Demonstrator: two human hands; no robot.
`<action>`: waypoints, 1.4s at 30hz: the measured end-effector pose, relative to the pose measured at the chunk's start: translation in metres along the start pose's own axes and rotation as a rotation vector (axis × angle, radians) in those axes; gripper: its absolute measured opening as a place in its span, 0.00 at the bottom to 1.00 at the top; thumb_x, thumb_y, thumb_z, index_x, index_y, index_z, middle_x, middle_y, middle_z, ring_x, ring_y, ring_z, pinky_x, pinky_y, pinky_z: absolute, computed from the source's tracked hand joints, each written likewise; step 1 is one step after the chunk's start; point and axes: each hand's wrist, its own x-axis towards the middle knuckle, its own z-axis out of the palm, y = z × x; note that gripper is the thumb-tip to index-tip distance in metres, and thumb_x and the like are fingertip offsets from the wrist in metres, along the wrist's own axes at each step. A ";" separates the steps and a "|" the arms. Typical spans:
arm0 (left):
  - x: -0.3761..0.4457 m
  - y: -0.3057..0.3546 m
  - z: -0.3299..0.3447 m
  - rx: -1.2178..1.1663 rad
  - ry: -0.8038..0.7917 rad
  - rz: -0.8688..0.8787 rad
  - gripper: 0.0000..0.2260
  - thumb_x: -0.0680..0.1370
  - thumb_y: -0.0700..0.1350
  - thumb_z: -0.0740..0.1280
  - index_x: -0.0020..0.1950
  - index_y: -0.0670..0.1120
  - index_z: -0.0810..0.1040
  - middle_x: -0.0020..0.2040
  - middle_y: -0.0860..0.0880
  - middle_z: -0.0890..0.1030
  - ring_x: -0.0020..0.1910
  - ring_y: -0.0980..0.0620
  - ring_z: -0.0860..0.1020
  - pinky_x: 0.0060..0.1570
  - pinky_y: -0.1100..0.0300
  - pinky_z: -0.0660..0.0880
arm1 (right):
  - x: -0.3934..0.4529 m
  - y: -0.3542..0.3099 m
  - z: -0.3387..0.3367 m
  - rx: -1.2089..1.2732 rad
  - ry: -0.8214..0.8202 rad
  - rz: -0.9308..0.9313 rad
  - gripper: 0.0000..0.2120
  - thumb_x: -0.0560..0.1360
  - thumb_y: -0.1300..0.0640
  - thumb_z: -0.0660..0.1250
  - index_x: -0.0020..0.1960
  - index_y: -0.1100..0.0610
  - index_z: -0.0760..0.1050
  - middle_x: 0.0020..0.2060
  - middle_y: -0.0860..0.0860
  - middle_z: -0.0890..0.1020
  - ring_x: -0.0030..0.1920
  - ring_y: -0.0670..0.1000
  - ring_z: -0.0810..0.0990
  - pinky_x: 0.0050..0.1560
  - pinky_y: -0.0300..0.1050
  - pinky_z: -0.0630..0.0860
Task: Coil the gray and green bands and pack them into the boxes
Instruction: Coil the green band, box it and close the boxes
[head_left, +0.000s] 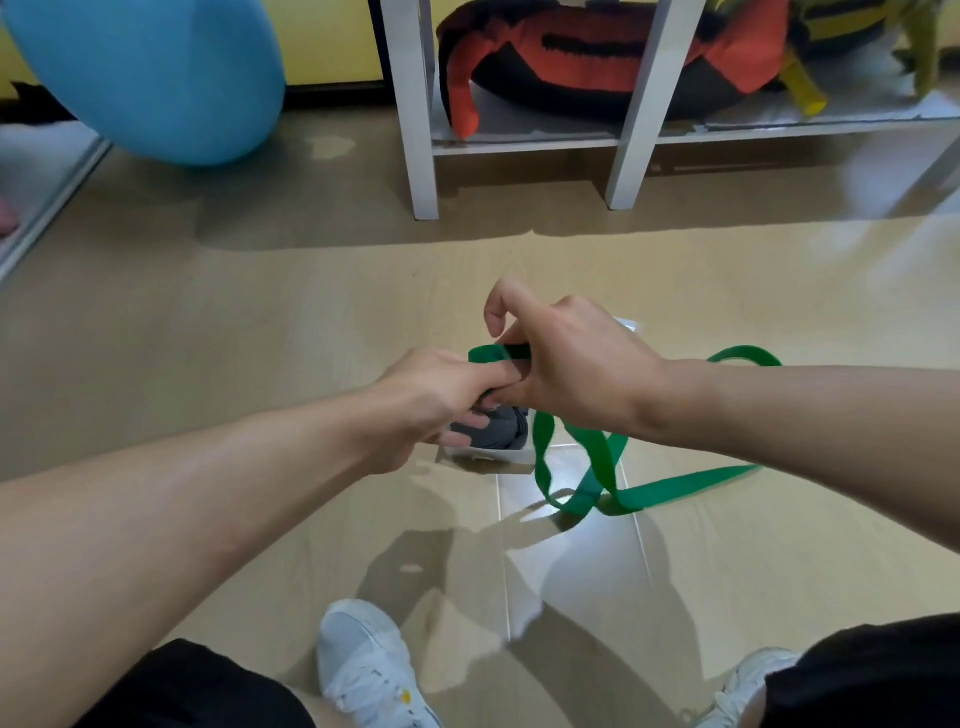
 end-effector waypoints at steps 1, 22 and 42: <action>-0.001 0.001 0.003 0.002 0.045 0.008 0.12 0.76 0.55 0.72 0.46 0.47 0.81 0.47 0.49 0.86 0.50 0.51 0.84 0.49 0.54 0.82 | 0.000 -0.001 0.001 -0.029 -0.005 -0.014 0.25 0.72 0.47 0.75 0.53 0.47 0.57 0.42 0.49 0.86 0.37 0.56 0.78 0.39 0.52 0.78; 0.006 -0.006 -0.020 -0.343 -0.166 0.035 0.13 0.78 0.48 0.69 0.60 0.43 0.81 0.50 0.41 0.87 0.51 0.43 0.87 0.55 0.53 0.82 | -0.001 0.009 -0.002 0.425 0.078 0.086 0.24 0.61 0.48 0.84 0.48 0.46 0.72 0.45 0.47 0.86 0.49 0.46 0.85 0.56 0.49 0.82; 0.008 0.005 -0.007 -0.282 -0.132 0.023 0.09 0.77 0.47 0.71 0.55 0.47 0.82 0.49 0.44 0.88 0.50 0.47 0.87 0.54 0.56 0.81 | 0.002 0.003 0.013 0.480 0.171 0.184 0.18 0.68 0.50 0.81 0.54 0.50 0.80 0.44 0.45 0.85 0.45 0.44 0.83 0.51 0.47 0.81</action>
